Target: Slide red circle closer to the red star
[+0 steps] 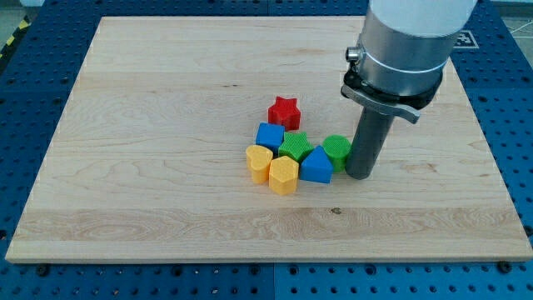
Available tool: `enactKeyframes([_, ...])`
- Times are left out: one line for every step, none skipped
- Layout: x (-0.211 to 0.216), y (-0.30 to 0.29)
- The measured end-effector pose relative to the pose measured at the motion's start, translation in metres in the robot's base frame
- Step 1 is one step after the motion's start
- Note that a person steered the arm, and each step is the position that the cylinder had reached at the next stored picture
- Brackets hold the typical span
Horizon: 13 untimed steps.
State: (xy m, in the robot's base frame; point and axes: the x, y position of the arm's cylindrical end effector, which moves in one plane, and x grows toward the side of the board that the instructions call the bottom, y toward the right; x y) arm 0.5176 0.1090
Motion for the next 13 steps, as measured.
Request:
enactKeyframes([0.0, -0.006])
enactKeyframes([0.0, 0.013])
enactKeyframes([0.0, 0.063])
enactKeyframes([-0.001, 0.086])
enactKeyframes([-0.013, 0.078])
enactKeyframes([-0.025, 0.052])
enactKeyframes([-0.025, 0.046])
enactKeyframes([-0.025, 0.068])
enactKeyframes([-0.054, 0.095])
enactKeyframes([-0.087, 0.092])
enactKeyframes([-0.091, 0.075])
enactKeyframes([-0.079, 0.055])
enactKeyframes([-0.07, 0.033])
